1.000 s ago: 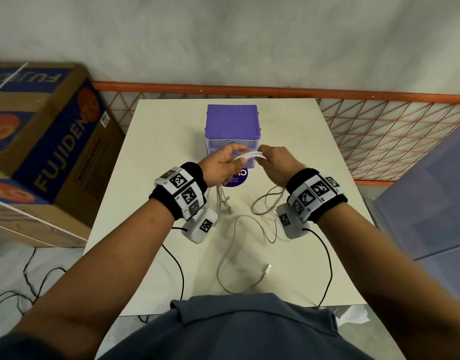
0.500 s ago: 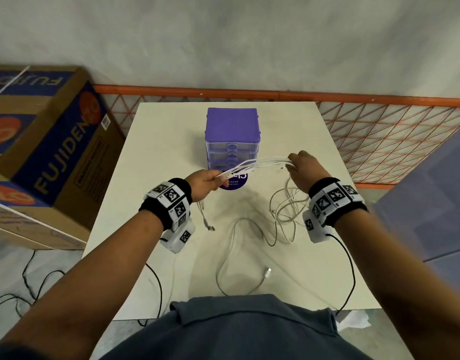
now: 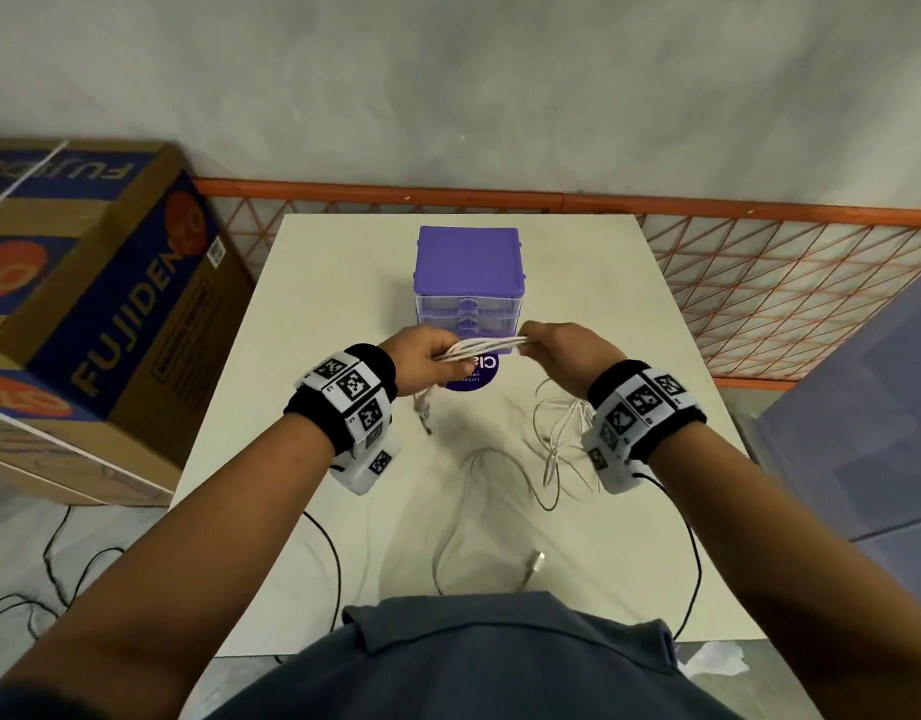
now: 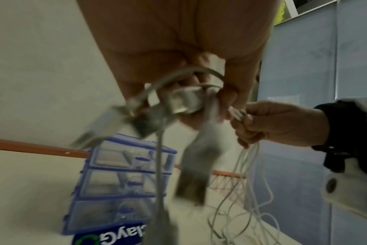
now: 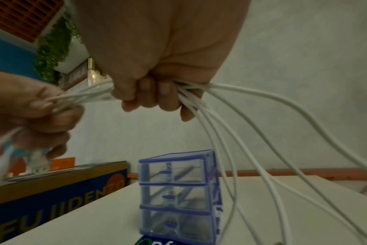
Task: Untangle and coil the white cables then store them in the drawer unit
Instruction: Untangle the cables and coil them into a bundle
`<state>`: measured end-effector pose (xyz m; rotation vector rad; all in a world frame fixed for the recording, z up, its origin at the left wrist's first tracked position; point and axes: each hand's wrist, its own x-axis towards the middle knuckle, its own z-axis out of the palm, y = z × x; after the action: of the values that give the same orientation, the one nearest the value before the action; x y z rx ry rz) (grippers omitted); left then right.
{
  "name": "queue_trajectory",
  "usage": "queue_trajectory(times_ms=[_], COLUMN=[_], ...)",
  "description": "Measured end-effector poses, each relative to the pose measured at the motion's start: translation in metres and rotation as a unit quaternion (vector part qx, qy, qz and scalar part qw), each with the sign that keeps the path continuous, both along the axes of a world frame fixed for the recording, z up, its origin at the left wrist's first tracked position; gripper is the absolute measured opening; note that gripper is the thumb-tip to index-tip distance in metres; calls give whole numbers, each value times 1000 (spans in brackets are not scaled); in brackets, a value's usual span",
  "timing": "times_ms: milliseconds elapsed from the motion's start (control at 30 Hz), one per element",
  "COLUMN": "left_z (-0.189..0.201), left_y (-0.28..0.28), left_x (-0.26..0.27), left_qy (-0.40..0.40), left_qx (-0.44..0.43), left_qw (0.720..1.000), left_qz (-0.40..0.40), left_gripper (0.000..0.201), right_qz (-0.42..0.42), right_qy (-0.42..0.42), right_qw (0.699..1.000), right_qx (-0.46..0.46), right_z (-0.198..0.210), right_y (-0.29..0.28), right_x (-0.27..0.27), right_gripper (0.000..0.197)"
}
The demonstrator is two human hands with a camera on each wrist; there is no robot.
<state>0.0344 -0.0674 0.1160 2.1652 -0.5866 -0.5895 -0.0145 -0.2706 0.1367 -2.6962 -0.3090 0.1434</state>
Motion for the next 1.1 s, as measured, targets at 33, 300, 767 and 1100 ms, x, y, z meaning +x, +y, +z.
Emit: queue_trajectory(times_ms=[33, 300, 767, 1100], left_z=[-1, 0, 29, 20], left_y=[3, 2, 5, 9], left_x=[0, -4, 3, 4], left_qy=[24, 147, 299, 294], left_qx=[-14, -123, -269, -278], left_qw=[1000, 981, 911, 911], left_qz=[-1, 25, 91, 78], left_gripper=[6, 20, 39, 57], right_qz=[-8, -34, -7, -77], right_qy=[-4, 23, 24, 50], right_qw=[1000, 999, 989, 971], right_qx=[6, 25, 144, 223], right_z=[1, -9, 1, -19], right_y=[-5, -16, 0, -12], right_x=[-1, 6, 8, 13], right_gripper=[25, 19, 38, 24])
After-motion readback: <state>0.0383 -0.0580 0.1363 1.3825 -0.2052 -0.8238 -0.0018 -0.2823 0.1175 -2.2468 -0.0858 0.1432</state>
